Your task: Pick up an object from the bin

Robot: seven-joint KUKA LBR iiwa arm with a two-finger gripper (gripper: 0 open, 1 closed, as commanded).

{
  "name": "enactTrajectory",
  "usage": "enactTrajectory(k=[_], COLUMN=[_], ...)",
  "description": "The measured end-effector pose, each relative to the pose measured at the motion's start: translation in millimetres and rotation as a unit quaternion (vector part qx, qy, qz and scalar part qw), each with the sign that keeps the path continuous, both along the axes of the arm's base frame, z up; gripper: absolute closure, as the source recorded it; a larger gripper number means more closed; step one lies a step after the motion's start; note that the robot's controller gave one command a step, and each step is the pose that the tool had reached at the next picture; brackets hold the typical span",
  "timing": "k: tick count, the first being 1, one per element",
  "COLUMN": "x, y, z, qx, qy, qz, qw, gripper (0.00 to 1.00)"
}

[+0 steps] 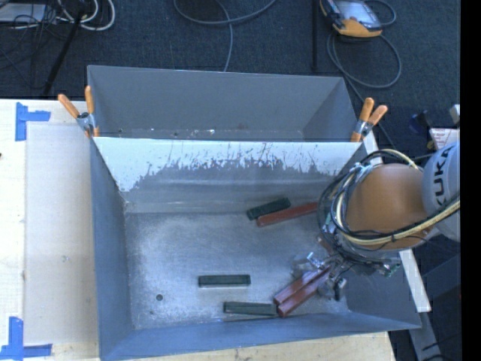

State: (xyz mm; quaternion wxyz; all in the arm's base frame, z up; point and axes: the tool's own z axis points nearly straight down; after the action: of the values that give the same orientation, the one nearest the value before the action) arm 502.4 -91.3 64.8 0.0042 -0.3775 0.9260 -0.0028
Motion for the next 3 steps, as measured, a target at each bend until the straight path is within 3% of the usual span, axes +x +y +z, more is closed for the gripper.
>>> enactTrajectory(k=[3], x=[-0.4], y=[1.7], z=[14.5], qx=[0.001], qy=[0.0012], qz=[0.003], qw=[1.0], gripper=[1.0])
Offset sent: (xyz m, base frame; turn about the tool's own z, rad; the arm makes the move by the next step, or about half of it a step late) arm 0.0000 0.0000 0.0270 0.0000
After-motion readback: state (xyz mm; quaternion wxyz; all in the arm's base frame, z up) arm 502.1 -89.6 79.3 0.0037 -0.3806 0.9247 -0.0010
